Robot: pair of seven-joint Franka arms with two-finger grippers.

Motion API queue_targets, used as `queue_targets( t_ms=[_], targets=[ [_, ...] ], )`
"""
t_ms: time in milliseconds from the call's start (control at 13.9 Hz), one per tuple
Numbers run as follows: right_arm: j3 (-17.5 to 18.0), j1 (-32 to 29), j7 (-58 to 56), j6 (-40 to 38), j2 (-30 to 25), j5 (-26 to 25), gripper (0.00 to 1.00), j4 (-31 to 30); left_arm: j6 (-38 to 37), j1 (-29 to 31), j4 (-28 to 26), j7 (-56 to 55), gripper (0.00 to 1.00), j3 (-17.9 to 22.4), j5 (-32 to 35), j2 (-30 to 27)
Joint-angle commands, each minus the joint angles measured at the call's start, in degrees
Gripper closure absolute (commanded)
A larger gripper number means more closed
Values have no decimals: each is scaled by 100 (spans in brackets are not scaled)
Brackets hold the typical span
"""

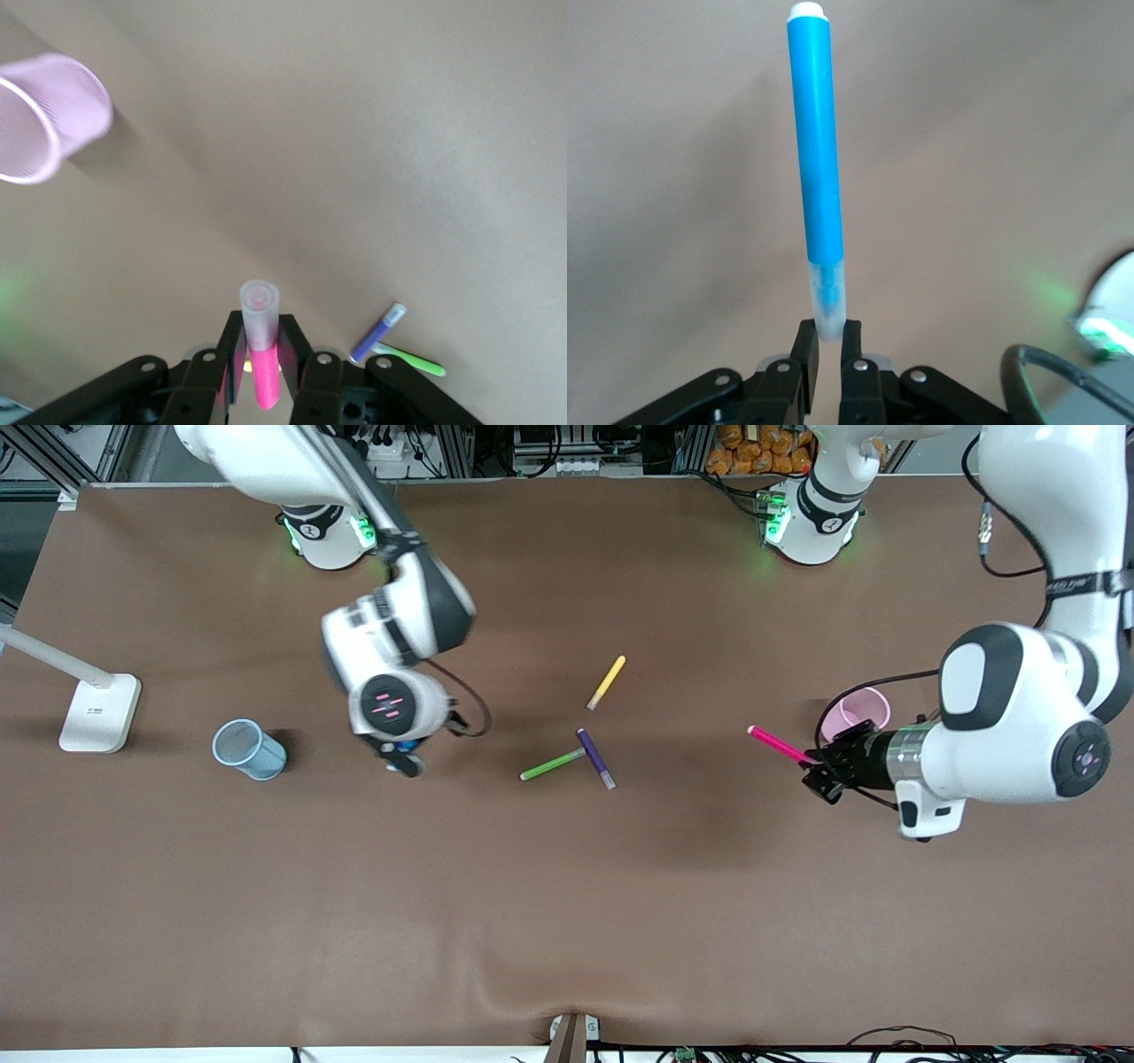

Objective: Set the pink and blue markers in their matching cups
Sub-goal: 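Carry the pink marker to the pink cup while the right gripper carries blue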

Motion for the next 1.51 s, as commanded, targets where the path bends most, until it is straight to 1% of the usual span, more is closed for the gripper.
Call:
queue_targets(
  t_ms=[0,216,360,576,720,864,936,1225,1441],
  targets=[
    [105,-797,-869,-675,-356,1,100,-93,-172,-2,-126,545,100,-11,628,-375],
    [105,-1702,-1915,-1291,-409,54,100,47,-277,25,-179,881,100,-11,1086,-499],
    [105,-2116,-2434,-1433,-418,54,100,74,-252,104,-380,1074,100,-11,1227,-630],
    [105,-2626,-2927,-1460,-357,54,100,30,-32,358,-828,1434,100,-20,1457,-912],
    [105,-2829,-3331,-1538,-322,54,100,4,266,464,-1179,1602,100,-20,1465,-1096],
    [105,-2979,-3359,-1548,-216,54,100,-5,661,508,-1618,1760,100,-11,1588,-1298],
    [105,-3032,-3368,-1548,-164,54,100,-5,872,630,-1838,1865,100,-20,1649,-1386],
    [105,-3330,-3675,-1539,64,54,100,-93,1557,807,-2515,2200,100,-20,1650,-1606],
    [105,-3480,-3859,-1530,206,54,100,-110,1796,877,-2797,2226,100,-20,1650,-1712]
  ],
)
